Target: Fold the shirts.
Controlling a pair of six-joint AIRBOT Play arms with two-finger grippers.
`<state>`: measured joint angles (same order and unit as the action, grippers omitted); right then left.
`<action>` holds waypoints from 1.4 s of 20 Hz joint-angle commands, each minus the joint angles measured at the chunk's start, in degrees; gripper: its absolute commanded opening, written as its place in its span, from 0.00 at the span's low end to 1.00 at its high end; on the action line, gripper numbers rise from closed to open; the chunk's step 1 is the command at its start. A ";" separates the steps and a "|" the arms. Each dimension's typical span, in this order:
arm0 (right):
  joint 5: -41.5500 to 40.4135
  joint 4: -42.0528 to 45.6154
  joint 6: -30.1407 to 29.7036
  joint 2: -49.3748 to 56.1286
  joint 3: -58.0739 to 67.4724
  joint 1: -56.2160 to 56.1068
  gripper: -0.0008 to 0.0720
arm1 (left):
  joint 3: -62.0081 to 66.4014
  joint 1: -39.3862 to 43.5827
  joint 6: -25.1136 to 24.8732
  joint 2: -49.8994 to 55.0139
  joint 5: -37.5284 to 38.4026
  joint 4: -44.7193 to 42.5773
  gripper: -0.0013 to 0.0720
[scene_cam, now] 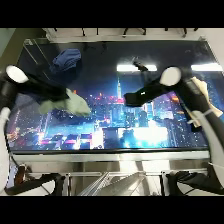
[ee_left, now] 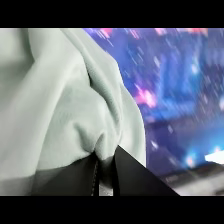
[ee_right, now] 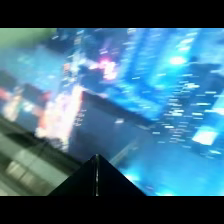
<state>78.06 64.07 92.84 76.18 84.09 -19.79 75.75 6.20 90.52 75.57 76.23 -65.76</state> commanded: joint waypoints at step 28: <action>1.86 7.74 11.43 -11.54 -10.45 -10.75 0.06 | -30.27 -20.74 -29.66 7.69 -4.37 18.27 0.74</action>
<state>81.71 71.70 101.58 65.41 74.24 -27.27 43.05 -12.56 65.76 75.35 71.77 -48.88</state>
